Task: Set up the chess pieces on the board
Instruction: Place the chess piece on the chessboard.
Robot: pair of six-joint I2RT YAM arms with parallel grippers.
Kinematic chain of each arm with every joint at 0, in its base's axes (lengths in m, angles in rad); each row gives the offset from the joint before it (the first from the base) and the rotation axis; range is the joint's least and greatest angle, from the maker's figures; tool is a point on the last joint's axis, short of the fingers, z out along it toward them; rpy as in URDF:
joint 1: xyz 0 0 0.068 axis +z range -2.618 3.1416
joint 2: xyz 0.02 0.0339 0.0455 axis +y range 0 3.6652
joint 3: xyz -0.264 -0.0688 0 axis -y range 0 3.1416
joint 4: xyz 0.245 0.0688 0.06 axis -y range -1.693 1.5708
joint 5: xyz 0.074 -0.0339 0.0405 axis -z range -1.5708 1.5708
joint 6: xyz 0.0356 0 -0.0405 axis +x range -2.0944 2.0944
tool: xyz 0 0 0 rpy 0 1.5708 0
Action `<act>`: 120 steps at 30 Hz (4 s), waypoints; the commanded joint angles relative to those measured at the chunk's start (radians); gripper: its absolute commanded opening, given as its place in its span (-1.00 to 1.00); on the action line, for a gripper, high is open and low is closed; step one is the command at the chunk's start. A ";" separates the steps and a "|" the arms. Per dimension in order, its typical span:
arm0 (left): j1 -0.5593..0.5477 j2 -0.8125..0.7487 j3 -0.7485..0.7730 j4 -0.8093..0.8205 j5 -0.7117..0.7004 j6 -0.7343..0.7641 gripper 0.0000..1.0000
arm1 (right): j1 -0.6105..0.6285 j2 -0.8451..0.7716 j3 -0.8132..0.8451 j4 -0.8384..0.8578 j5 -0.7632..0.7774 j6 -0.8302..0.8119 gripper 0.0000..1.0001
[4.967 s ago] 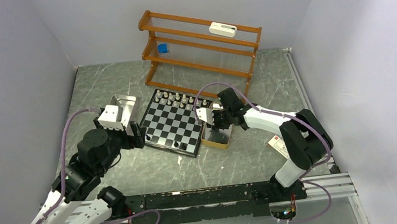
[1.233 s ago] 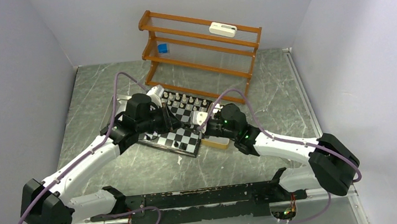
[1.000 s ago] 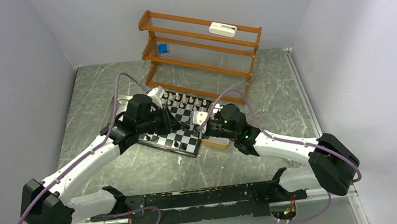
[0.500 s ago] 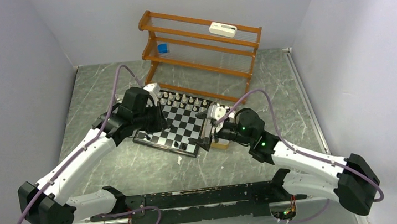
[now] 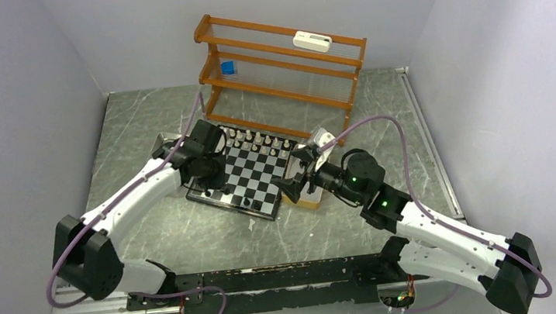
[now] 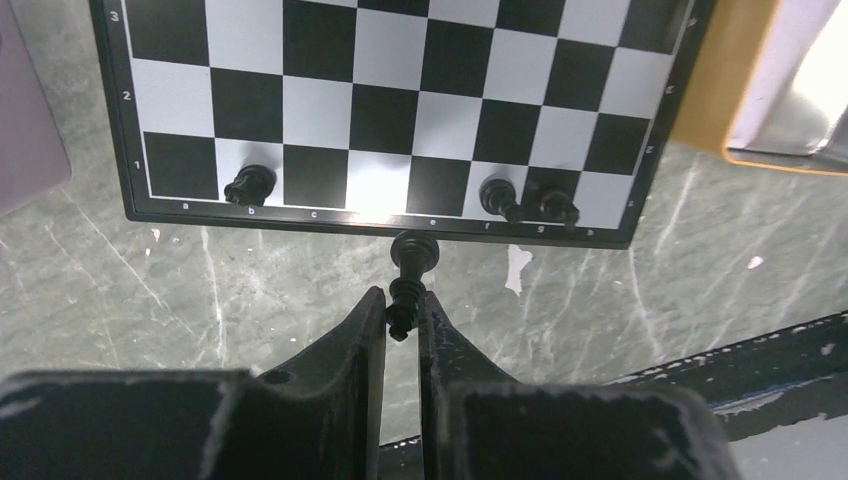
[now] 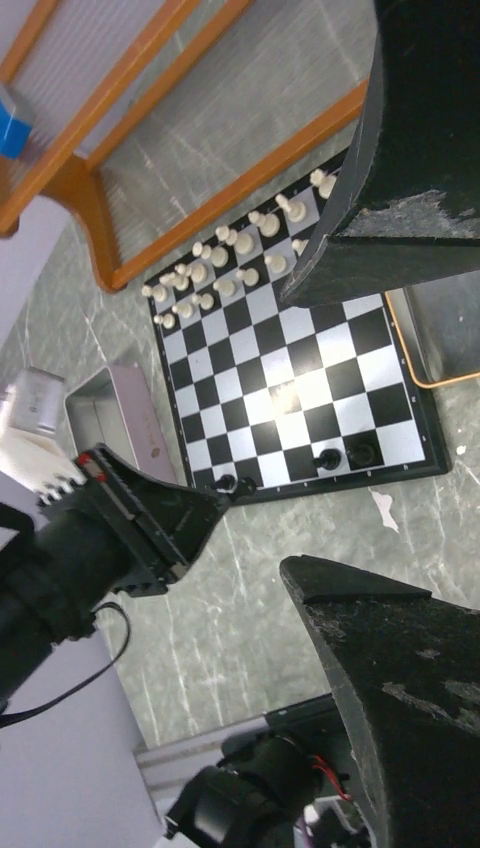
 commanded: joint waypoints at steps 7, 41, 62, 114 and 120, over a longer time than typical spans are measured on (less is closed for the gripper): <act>0.004 0.150 0.069 -0.046 -0.019 0.042 -0.76 | 0.003 -0.066 0.059 -0.135 0.144 0.000 1.00; 0.004 0.278 0.089 -0.012 -0.066 0.061 -0.76 | 0.003 -0.091 0.062 -0.144 0.207 -0.029 1.00; -0.022 0.316 0.117 -0.023 -0.076 0.062 -0.69 | 0.003 -0.132 0.038 -0.155 0.210 -0.029 1.00; -0.064 -0.062 0.092 0.154 -0.117 0.051 0.05 | 0.002 0.064 0.205 -0.458 0.503 0.351 1.00; -0.064 -0.291 -0.036 0.266 -0.131 0.113 0.38 | -0.017 0.231 0.256 -0.515 0.568 0.298 0.94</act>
